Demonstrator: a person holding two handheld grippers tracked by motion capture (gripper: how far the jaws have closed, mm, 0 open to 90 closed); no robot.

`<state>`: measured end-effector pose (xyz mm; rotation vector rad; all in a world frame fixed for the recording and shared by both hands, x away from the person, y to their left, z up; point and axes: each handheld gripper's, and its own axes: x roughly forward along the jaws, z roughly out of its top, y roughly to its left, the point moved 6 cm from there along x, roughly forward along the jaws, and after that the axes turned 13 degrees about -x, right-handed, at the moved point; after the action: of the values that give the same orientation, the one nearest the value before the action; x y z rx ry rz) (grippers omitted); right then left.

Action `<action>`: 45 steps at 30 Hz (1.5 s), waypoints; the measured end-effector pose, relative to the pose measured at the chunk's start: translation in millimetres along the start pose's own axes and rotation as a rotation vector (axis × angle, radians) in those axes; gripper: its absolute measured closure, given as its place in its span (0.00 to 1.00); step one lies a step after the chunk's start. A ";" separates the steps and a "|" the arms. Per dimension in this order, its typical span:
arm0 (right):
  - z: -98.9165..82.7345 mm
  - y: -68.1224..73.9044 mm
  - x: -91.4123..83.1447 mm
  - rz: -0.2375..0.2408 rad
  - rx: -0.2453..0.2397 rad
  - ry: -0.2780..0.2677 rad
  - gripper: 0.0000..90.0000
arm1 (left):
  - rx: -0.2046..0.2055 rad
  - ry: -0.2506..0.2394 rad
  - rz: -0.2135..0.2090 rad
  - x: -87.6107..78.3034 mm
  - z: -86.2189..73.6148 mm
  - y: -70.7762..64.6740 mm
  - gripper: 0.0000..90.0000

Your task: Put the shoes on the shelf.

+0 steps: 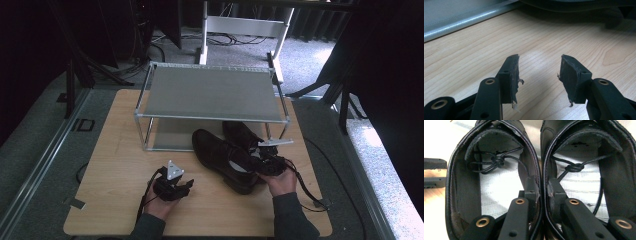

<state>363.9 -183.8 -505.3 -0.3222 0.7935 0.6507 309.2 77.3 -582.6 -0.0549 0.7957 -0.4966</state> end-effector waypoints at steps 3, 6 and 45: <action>3.0 -1.4 3.3 -0.003 0.015 -0.009 0.90 | 0.001 -0.001 0.002 -0.5 0.4 0.3 0.56; 5.8 -3.5 6.3 -0.005 0.034 -0.018 0.90 | 0.003 -0.002 0.002 -0.9 0.9 0.5 0.56; 50.7 -5.9 34.8 -0.074 0.130 -0.104 0.89 | 0.030 -0.042 -0.008 0.3 26.7 -6.2 0.56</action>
<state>414.0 -148.5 -497.2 -0.1970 0.7178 0.5392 325.4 68.0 -562.5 -0.0403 0.7475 -0.5129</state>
